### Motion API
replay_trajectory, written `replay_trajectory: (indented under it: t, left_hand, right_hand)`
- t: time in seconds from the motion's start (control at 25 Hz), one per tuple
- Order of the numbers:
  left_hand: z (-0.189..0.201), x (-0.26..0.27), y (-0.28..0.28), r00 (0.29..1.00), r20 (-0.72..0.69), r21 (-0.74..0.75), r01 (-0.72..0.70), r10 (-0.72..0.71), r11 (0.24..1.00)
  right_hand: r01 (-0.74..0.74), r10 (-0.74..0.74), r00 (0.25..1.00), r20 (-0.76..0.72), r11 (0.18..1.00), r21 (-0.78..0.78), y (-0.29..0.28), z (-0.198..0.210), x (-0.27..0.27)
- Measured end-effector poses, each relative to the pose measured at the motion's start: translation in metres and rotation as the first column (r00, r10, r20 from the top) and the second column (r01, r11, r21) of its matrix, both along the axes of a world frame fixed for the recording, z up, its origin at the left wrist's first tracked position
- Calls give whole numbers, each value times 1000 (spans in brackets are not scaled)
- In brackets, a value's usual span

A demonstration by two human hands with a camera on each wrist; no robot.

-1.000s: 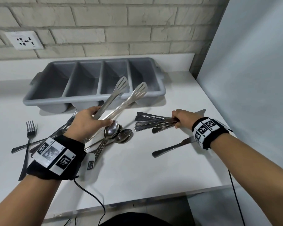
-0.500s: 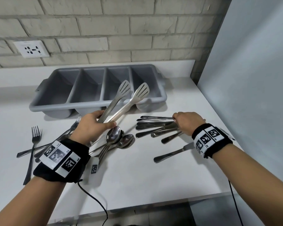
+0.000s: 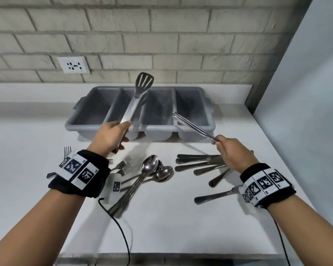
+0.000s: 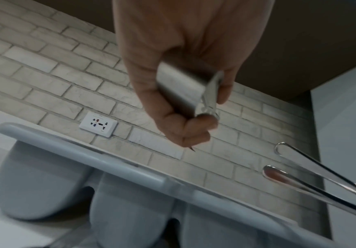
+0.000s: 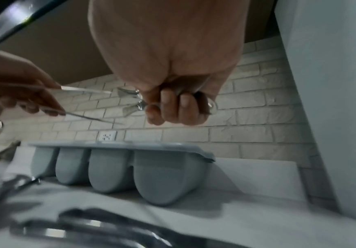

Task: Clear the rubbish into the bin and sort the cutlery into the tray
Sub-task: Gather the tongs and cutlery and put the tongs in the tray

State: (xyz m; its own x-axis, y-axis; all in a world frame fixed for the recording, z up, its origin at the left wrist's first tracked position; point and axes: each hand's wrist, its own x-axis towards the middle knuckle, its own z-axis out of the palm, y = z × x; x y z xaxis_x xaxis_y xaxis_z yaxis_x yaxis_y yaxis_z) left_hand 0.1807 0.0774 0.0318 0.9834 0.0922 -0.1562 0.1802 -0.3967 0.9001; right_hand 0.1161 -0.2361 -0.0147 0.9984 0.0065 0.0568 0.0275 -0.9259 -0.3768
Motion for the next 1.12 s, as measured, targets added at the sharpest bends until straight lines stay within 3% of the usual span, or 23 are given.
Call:
replay_trajectory:
  t: [0.16, 0.36, 0.52, 0.64, 0.8, 0.88, 0.96, 1.12]
  left_hand:
    - [11, 53, 46, 997, 6, 43, -73, 73, 996]
    - [5, 118, 87, 1000, -21, 374, 15, -7, 927]
    - [1, 144, 88, 987, -146, 600, 140, -65, 787]
    - [-13, 163, 85, 971, -222, 689, 222, -90, 690]
    - [-34, 180, 98, 942, -300, 711, 326, -150, 623]
    - [-33, 180, 102, 946, -259, 697, 323, -195, 641]
    - [-21, 174, 105, 970, -150, 651, 244, -193, 719]
    - [13, 136, 124, 967, -11, 544, 218, -253, 810]
  right_hand:
    - [16, -28, 999, 41, 961, 277, 54, 14, 40]
    - [97, -97, 995, -29, 839, 535, 117, 33, 85]
    - [141, -90, 990, -112, 750, 646, 162, 43, 107]
    - [183, -69, 980, -186, 677, 713, 190, 46, 116]
    - [261, -113, 960, -254, 687, 678, 224, 46, 138]
    - [297, -140, 952, -273, 650, 700, 236, 42, 150]
    - [328, -158, 942, -297, 623, 710, 248, 36, 162]
    - [390, -190, 916, -354, 632, 670, 265, 30, 181]
